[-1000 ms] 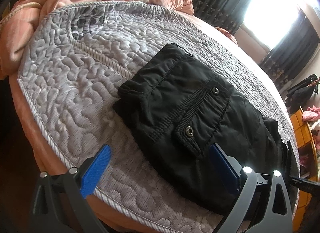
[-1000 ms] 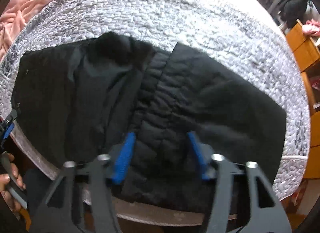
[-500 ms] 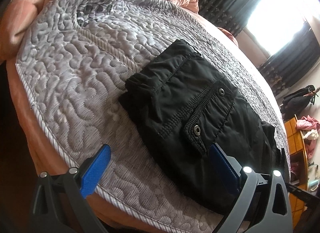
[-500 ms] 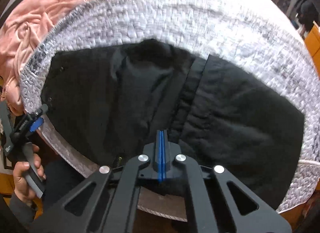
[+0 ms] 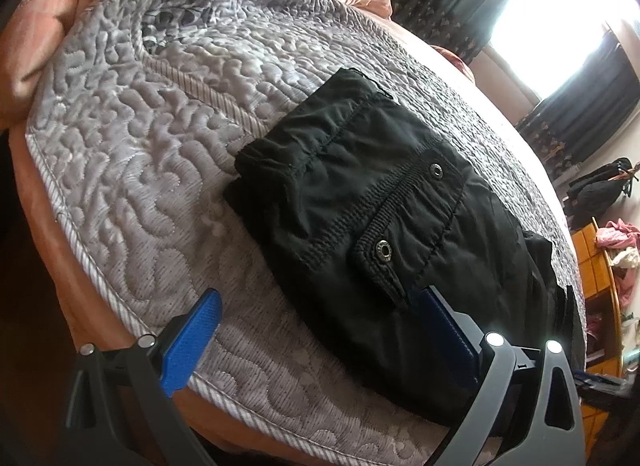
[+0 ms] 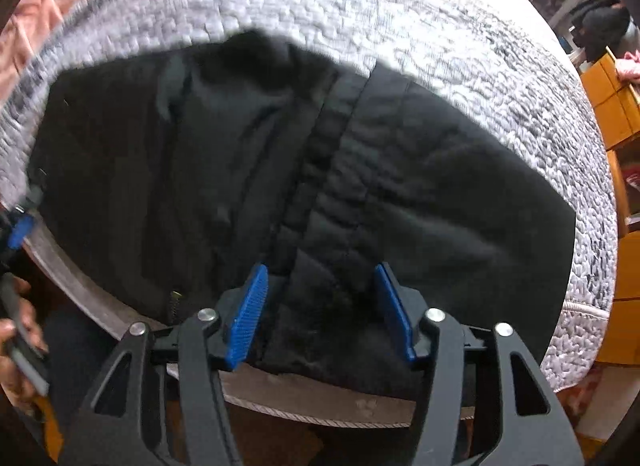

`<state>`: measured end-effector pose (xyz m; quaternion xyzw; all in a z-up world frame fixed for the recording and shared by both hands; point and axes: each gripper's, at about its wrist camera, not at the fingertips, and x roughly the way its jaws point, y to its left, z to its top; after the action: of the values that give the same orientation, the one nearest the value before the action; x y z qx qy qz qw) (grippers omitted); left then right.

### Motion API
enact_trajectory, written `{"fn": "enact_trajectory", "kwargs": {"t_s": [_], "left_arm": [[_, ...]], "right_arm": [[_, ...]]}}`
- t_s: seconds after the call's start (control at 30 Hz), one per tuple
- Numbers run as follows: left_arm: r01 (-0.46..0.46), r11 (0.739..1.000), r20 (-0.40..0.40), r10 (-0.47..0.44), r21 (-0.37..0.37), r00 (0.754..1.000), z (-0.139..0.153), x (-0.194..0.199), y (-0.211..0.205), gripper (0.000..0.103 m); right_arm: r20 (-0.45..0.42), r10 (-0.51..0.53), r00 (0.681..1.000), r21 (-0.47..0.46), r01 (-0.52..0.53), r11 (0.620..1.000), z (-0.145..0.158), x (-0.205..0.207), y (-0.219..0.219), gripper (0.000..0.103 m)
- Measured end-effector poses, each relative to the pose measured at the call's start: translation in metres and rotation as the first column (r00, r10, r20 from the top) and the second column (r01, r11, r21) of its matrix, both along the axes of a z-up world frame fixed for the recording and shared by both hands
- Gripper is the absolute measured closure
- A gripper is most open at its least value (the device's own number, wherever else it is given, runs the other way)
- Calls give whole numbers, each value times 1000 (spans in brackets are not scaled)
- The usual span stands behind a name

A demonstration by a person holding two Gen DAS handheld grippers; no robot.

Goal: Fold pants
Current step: 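Grasp the waistband edge of the black pants with the right gripper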

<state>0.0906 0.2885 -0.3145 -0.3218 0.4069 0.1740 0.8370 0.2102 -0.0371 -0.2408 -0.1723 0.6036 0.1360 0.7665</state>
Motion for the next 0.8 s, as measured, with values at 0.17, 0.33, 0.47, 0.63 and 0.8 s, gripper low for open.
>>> {"fn": "enact_trajectory", "kwargs": {"t_s": [0.17,0.33,0.47,0.63,0.8], "left_arm": [[-20,1000,5,20,-23,1000,-2,-5,6,4],[-14,999,9,14,-31,1000,-2,-5,6,4],[-19,999,12,20,-43,1000,-3,-6,7,4],[-18,998,9,18,-57,1000,-5,-6,9,4],[-16,998,15,17,-62,1000,0,-11,18,4]], "right_arm": [[0,-12,1000,59,12,998,6,-5,-3,98],[15,1,1000,137,-3,991,26,-14,-3,101],[-30,33,999,136,-29,990,11,-17,2,101],[-64,52,997,137,-43,990,-4,-10,-2,100],[-101,125,987,163,-108,981,10,-9,4,61]]}}
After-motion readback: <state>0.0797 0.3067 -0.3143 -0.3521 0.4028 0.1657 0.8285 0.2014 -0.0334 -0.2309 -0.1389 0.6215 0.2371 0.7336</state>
